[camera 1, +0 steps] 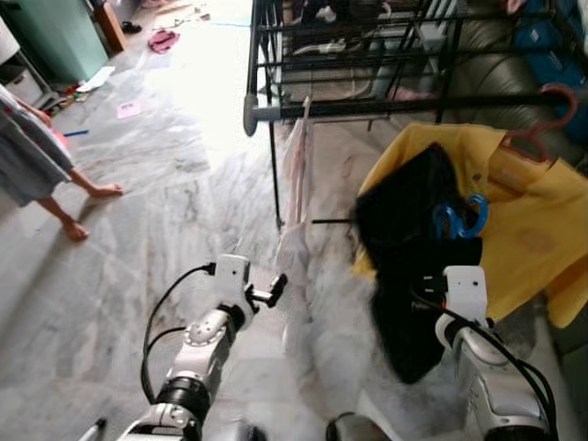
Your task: Hang hanger
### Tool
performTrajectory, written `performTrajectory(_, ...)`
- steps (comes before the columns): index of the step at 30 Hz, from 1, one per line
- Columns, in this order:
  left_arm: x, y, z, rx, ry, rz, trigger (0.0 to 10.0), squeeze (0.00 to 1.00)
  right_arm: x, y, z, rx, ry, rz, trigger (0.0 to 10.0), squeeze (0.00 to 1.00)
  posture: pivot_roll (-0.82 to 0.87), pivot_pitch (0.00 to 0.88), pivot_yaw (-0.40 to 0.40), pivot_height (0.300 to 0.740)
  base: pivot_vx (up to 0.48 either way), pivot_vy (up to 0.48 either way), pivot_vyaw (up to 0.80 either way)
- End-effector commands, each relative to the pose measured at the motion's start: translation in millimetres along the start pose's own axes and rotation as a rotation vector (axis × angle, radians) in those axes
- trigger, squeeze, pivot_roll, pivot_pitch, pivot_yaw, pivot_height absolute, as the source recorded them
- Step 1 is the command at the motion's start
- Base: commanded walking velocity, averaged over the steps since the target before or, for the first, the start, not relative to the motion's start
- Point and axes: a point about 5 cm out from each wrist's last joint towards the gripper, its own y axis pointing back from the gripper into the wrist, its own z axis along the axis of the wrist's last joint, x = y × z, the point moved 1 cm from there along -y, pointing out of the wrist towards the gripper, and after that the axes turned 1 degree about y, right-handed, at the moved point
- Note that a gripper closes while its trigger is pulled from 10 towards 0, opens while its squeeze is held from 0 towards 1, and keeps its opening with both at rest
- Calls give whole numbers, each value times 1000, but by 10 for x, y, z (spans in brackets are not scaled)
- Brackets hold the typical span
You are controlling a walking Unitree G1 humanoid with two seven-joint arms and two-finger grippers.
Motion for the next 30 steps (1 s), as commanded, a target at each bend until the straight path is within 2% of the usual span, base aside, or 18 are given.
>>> performTrajectory(1, -28, 0, -18, -1, 14, 1, 10000, 0, -26, 33, 5, 1, 4, 0, 10000, 0, -242, 200, 40, 740, 330, 0, 0)
performTrajectory(7, 26, 45, -53, -2, 23, 33, 10000, 0, 28, 73, 18, 9, 5, 36, 10000, 0, -241, 206, 37, 740, 55, 0, 0)
performTrajectory(9, 76, 83, -72, -8, 10, 68, 10000, 0, 118, 106, 3, 19, 5, 75, 10000, 0, -242, 214, 36, 740, 0, 0, 0)
performTrajectory(16, 162, 153, -105, -17, 4, 133, 10000, 0, 258, 154, 25, 15, 35, 141, 10000, 0, -234, 222, 28, 740, 0, 0, 0)
performTrajectory(20, 159, 173, -121, -17, 7, 130, 10000, 0, 348, 148, 131, -13, 52, 197, 10000, 0, -226, 222, 20, 740, 0, 0, 0)
performTrajectory(30, 177, 205, -107, -29, 6, 133, 10000, 0, 331, -2, 473, -73, 59, 206, 10000, 0, -196, 214, 14, 740, 0, 0, 0)
